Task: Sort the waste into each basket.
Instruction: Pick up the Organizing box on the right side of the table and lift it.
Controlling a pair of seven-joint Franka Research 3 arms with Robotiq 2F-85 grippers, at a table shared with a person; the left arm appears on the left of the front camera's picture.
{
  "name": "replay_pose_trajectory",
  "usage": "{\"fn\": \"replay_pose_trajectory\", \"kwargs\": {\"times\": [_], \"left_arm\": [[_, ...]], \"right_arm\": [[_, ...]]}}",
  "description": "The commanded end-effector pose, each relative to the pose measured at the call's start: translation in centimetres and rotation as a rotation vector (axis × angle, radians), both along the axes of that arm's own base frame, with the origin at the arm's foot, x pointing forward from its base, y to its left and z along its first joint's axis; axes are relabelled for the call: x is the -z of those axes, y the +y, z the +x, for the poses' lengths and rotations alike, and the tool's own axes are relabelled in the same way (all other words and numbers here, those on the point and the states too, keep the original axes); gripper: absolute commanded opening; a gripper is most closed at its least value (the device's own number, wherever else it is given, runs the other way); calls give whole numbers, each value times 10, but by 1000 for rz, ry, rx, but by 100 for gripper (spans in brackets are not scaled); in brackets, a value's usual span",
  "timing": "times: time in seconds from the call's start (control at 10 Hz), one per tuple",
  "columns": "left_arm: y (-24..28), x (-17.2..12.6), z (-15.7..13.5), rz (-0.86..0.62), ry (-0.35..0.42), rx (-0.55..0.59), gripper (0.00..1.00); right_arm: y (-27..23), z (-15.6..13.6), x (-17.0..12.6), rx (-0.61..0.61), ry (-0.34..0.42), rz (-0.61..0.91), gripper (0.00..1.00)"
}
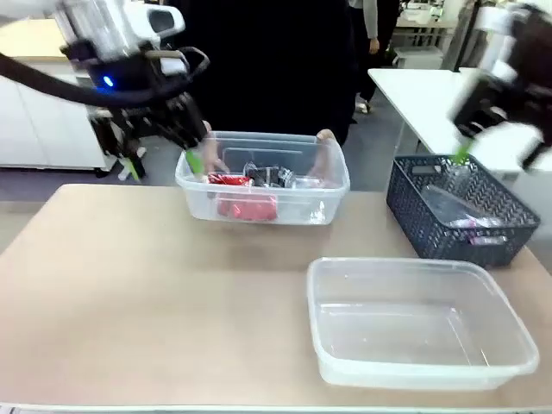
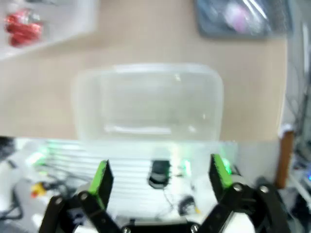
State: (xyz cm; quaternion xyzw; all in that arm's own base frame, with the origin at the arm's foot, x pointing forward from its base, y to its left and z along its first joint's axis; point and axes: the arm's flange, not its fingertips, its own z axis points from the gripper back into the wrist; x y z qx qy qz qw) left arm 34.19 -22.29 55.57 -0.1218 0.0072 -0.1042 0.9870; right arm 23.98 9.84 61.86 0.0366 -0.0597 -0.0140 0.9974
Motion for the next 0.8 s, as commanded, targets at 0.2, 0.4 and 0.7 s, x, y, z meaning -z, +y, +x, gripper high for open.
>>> {"fn": "replay_pose_trajectory", "kwargs": {"times": [0.2,0.4,0.7], "left_arm": [[-112,67,34,-212,36,107,100],[-54,38,-11,-75,28,61,100],[-88,58,20,-272,98,11,100]], "right_arm": [[-41,22,62,-169,36,-124,100],[-38,-17,33,-33,68,-79,100],[-36,8,61,-130,100,-157,100]]}}
